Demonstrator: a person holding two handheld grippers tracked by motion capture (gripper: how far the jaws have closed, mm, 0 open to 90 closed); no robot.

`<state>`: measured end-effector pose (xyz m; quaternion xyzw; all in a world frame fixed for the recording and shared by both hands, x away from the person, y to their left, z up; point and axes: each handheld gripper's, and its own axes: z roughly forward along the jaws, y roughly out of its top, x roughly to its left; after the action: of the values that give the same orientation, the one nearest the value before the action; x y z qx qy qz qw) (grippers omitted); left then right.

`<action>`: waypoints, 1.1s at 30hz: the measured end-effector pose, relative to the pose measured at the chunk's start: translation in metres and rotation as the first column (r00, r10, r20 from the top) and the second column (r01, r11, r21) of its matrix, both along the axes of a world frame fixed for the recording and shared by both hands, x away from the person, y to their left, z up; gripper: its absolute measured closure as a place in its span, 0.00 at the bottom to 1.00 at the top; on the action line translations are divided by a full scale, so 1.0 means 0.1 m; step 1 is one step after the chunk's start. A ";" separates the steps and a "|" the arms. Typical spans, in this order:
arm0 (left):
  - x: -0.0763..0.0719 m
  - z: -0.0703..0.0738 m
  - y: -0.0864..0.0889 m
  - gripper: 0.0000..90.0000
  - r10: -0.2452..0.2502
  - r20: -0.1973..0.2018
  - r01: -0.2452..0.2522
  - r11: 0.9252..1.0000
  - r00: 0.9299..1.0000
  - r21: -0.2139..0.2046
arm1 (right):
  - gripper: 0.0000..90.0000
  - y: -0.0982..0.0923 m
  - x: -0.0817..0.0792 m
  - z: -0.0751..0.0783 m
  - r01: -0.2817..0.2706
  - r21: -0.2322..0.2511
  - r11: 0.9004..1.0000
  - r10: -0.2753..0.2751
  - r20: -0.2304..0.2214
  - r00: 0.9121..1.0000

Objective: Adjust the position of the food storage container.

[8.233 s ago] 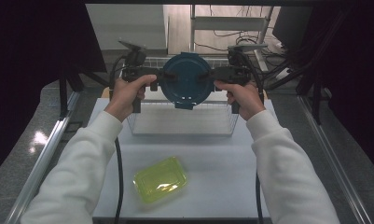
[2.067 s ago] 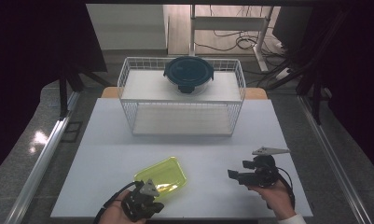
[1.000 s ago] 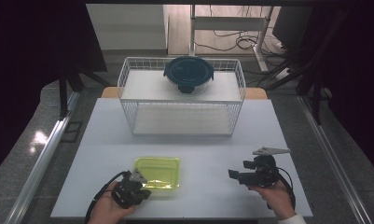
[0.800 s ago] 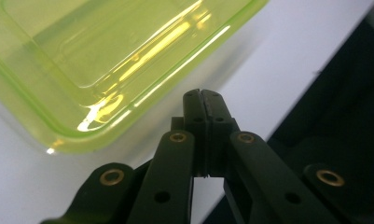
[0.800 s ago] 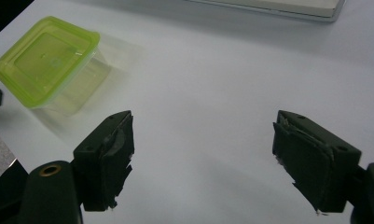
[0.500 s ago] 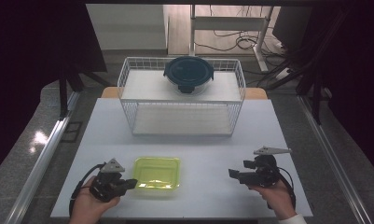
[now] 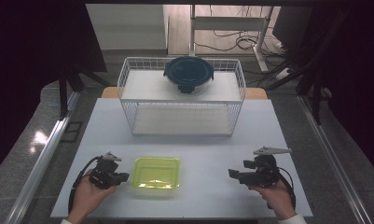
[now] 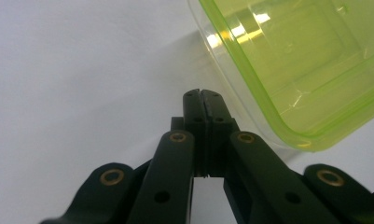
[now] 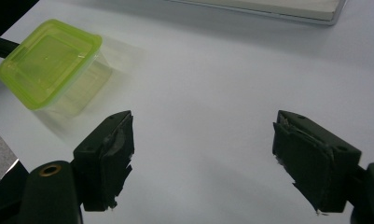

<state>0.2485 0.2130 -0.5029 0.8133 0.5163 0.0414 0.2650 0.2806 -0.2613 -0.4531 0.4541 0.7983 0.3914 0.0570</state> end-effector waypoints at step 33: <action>0.20 -0.01 -0.59 1.00 -0.144 -0.014 0.144 0.990 0.990 0.001 | 0.23 0.00 0.00 -0.01 -0.007 0.007 1.000 0.007 0.016 1.000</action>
<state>0.2685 0.1539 -0.5037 0.8488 0.4582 0.0170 0.2631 0.2803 -0.2613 -0.4539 0.4483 0.7981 0.3980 0.0604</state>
